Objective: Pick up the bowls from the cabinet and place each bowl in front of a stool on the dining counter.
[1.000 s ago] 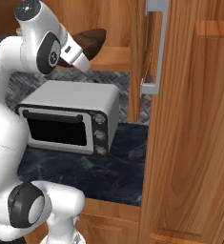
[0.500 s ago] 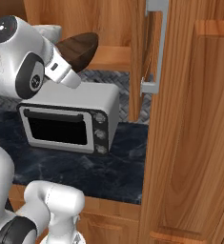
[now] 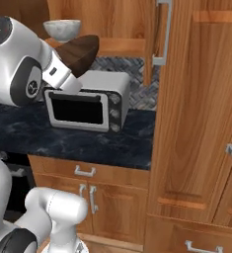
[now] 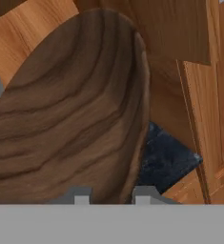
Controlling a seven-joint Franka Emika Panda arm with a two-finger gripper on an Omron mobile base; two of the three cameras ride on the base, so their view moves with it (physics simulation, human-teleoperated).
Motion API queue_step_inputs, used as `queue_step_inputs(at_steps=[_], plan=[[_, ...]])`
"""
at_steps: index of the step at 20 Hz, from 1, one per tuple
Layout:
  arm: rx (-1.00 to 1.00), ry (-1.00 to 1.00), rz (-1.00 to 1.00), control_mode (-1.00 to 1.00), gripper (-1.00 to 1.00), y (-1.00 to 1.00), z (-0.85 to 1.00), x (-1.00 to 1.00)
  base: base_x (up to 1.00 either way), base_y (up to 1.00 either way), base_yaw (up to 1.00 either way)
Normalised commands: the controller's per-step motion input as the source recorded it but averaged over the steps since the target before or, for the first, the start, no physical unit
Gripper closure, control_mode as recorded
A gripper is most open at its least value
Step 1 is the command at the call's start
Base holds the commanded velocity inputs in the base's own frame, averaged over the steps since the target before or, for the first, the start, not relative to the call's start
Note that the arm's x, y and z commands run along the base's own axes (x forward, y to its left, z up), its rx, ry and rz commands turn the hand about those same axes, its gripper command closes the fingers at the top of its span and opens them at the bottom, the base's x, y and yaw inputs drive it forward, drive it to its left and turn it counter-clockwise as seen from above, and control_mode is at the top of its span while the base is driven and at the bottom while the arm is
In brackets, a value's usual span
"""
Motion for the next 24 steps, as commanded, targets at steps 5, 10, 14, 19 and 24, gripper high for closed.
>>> queue_step_inputs(at_steps=[5,10,14,19,24], plan=[[0.00,0.00,0.00,1.00,1.00,0.00,0.00,0.00,-0.78,-0.03,0.05],[0.00,0.00,0.00,1.00,1.00,0.00,0.00,0.00,-0.37,-0.19,0.32],[0.00,0.00,0.00,1.00,1.00,0.00,0.00,0.00,-0.14,-0.25,0.44],[0.00,0.00,0.00,1.00,1.00,0.00,0.00,0.00,-0.15,-0.20,0.44],[0.00,0.00,0.00,1.00,1.00,0.00,0.00,0.00,-0.35,-0.24,0.40]])
